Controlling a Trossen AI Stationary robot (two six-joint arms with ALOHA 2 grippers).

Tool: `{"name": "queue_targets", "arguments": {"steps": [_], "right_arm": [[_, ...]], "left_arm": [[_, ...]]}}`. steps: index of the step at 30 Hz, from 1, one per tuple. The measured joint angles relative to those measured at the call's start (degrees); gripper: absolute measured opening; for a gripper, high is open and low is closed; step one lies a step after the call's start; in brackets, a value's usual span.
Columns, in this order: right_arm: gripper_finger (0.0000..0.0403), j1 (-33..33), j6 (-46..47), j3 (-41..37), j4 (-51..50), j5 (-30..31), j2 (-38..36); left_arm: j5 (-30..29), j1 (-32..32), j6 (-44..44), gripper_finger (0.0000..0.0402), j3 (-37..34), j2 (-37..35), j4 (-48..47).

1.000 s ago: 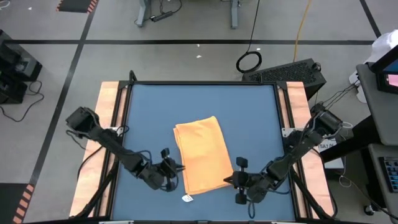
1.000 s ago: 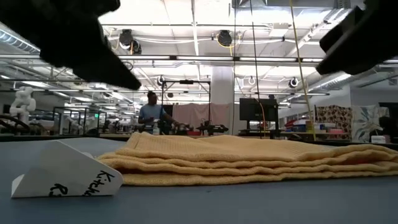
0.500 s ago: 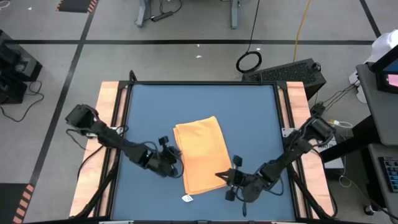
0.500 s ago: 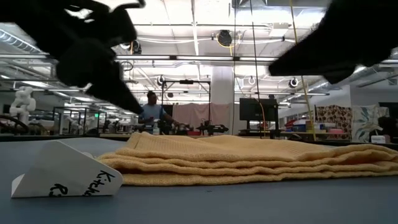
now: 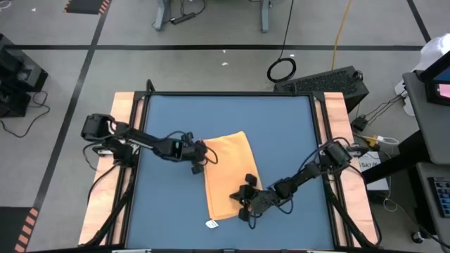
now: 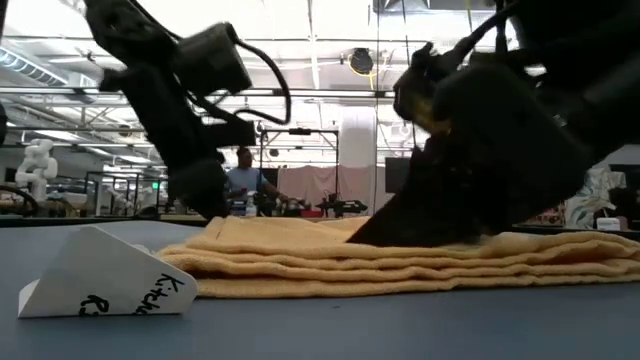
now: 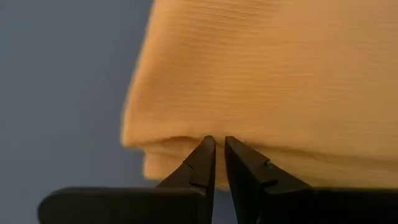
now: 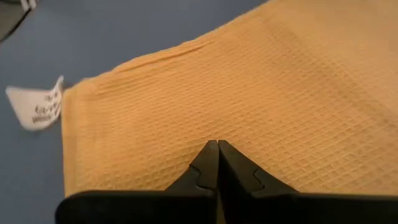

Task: Roll towel
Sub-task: Roll the yellow towel

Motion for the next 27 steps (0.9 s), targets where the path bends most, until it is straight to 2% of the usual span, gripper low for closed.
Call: {"name": "queue_targets", "arguments": {"steps": [6,11,16,21,23,26,27], "right_arm": [[0.0,-0.3,3.8,4.2,0.7,0.1,4.1],[0.0,-0.4,2.4,6.8,-2.2,3.9,4.7],[0.0,-2.1,-1.8,7.8,-3.6,5.0,3.8],[0.0,-3.3,-4.6,8.3,-4.2,-4.4,0.5],[0.0,-3.5,-6.2,8.4,-4.4,-8.5,-1.4],[0.0,-3.4,-8.6,8.4,-5.4,-11.9,-4.4],[0.0,-3.0,-9.7,8.4,-6.3,-12.1,-5.4]], "left_arm": [[1.1,7.2,8.5,0.0043,0.0,2.2,7.6],[1.1,9.8,9.5,0.0043,1.6,0.0,1.6],[1.6,6.9,7.4,0.0043,3.0,-5.5,-3.7],[2.1,1.2,4.8,0.0043,2.8,-9.3,-0.7],[2.2,-0.7,4.9,0.0043,2.2,-9.0,2.3],[2.2,-1.7,4.8,0.0043,1.1,-6.2,9.0],[2.2,-1.7,4.6,0.0043,0.6,-5.2,8.6]]}}
